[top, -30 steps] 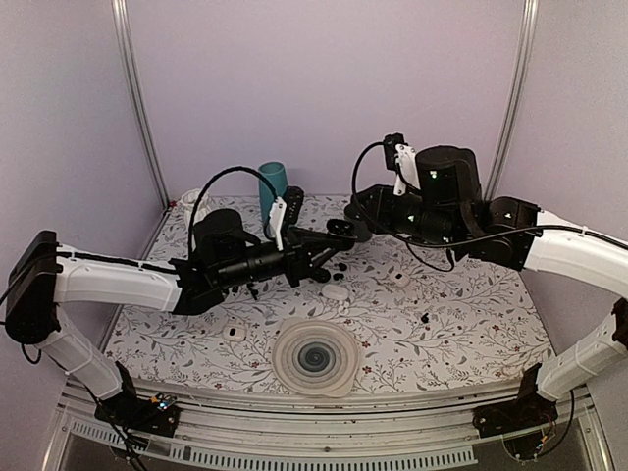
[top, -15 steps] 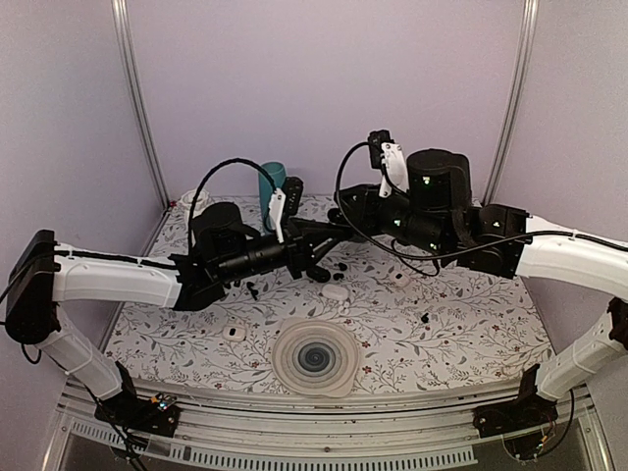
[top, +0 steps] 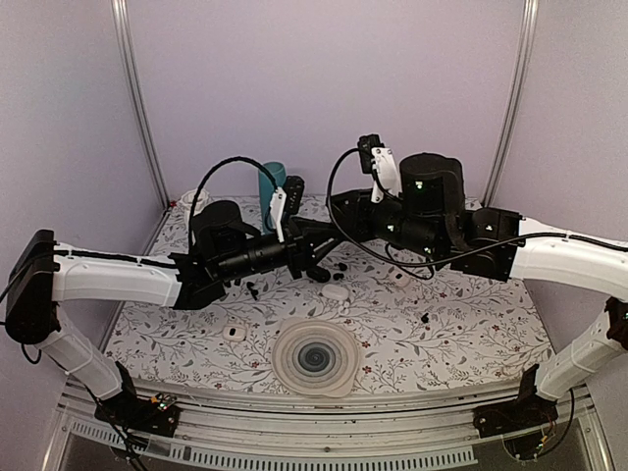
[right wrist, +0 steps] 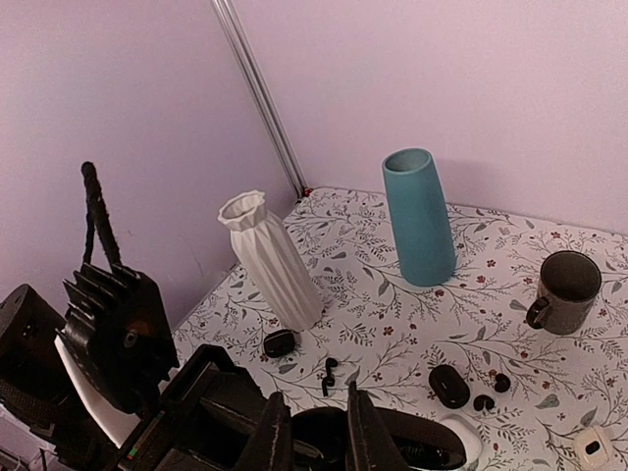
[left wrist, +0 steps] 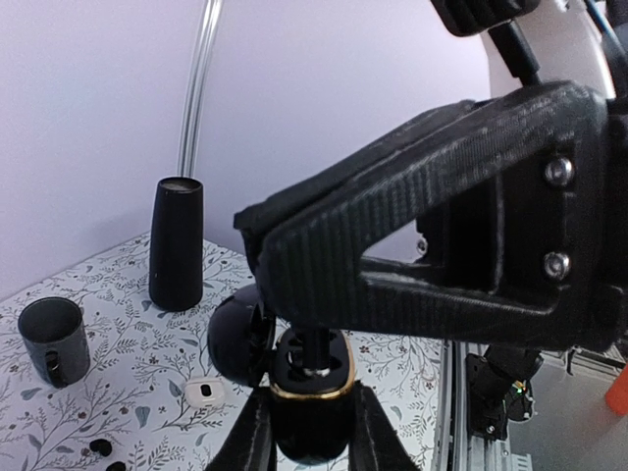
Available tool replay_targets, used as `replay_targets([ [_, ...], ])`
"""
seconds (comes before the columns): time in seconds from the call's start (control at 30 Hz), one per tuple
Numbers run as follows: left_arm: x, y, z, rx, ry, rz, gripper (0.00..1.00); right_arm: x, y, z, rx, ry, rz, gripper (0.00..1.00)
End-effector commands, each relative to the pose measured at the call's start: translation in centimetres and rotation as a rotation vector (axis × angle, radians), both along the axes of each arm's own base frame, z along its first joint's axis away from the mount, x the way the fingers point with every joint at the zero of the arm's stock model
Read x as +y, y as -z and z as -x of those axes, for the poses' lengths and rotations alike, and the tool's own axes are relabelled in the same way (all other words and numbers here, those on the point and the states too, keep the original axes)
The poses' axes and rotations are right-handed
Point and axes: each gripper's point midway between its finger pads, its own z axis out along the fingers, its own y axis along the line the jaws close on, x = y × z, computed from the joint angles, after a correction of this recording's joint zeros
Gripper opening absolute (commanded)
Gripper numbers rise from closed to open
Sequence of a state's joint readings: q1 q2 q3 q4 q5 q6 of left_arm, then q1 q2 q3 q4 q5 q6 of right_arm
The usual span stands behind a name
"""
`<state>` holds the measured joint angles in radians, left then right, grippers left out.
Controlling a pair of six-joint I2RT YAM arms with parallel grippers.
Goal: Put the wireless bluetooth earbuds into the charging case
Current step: Insert the left earbud into the left side groove of the charging case.
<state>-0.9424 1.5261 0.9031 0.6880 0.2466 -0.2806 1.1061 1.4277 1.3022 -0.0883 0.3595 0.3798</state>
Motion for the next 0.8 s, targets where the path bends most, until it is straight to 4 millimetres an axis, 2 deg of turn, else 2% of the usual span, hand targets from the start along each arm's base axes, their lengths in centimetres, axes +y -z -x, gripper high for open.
replay_targets([
  [0.0,0.1,-2.6,0.7,-0.045,0.01,0.05,0.0,0.6,1.1,0.2,0.003,-0.01,0.024,0.06],
  [0.77,0.6,-3.7,0.7,-0.059,-0.003,0.082,0.0,0.1,2.4,0.2,0.023,-0.003,0.075,0.06],
])
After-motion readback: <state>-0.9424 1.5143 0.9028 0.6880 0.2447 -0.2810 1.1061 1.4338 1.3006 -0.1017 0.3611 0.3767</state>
